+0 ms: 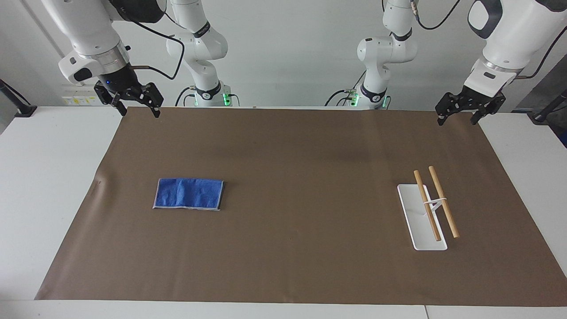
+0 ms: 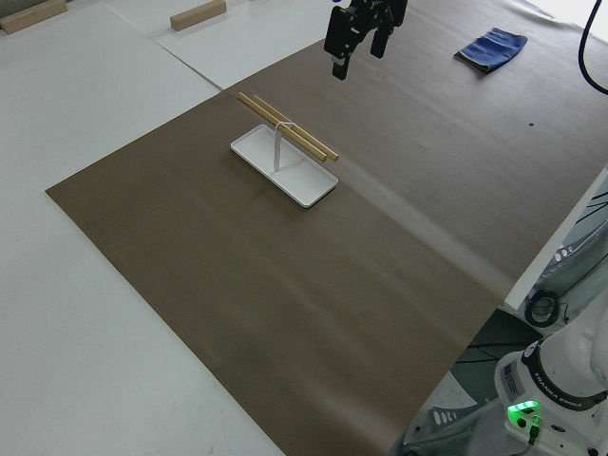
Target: Right arm passes towel to left arm to hang
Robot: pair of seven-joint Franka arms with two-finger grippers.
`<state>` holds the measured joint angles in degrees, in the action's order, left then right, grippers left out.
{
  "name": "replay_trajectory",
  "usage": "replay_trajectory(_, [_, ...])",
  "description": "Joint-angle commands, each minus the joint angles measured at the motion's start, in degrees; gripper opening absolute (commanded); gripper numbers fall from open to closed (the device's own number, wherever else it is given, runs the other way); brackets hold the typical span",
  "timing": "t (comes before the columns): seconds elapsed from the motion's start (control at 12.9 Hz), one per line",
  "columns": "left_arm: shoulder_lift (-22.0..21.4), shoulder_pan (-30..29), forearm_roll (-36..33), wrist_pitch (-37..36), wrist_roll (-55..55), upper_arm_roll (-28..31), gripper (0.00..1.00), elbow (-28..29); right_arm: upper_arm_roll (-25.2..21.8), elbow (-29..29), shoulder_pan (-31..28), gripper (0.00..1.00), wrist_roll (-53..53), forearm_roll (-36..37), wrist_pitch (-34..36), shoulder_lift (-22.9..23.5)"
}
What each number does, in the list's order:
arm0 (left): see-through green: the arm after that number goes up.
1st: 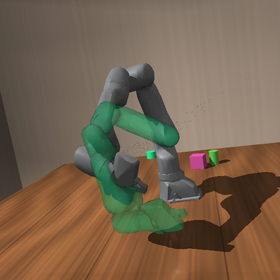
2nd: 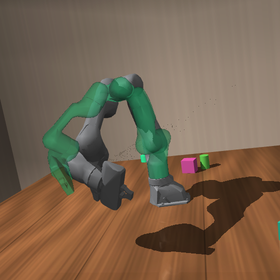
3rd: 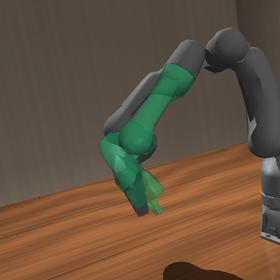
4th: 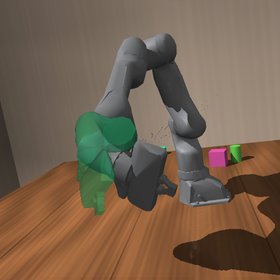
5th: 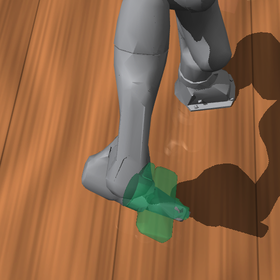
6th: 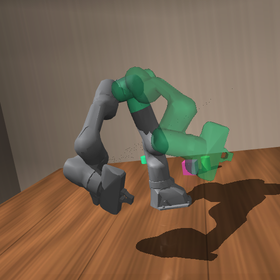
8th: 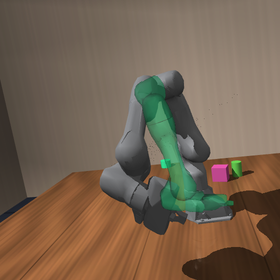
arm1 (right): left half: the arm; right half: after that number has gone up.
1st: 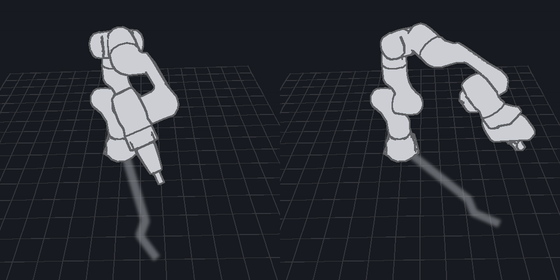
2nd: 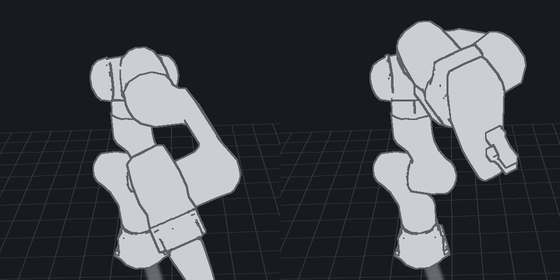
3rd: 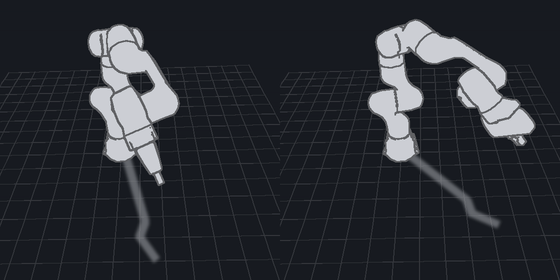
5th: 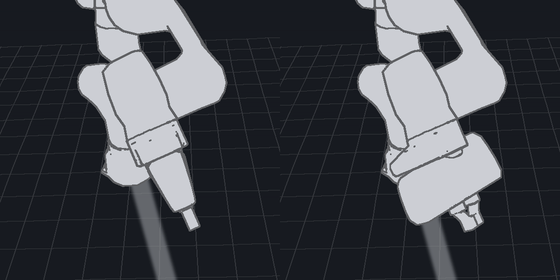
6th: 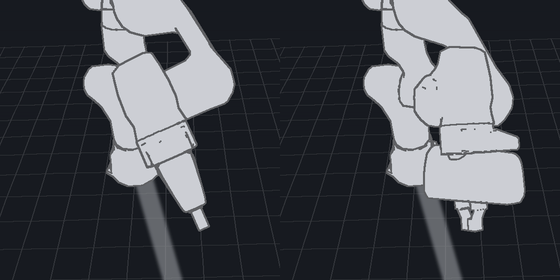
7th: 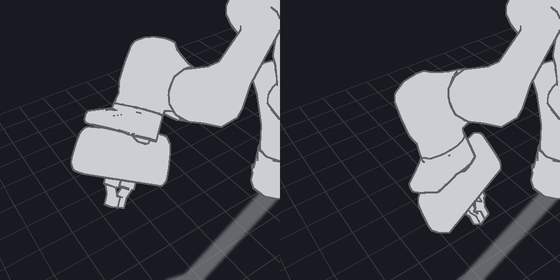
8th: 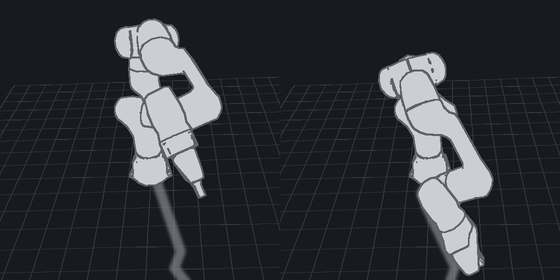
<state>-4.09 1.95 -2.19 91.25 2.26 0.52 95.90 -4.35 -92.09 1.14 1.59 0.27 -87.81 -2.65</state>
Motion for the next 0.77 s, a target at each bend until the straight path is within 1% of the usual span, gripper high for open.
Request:
replay_trajectory(0.0, [-1.54,0.33,-0.71,-0.28,-0.15,0.27,1.0,1.49,0.3,-1.07,-0.53,1.0,-1.5,1.4,-1.31,-0.51])
replay_trajectory(0.7, [-1.54,0.33,-0.71,-0.37,-0.15,0.36,1.0,1.49,0.3,-2.91,-0.53,1.0,-1.07,1.4,-1.58,-1.48])
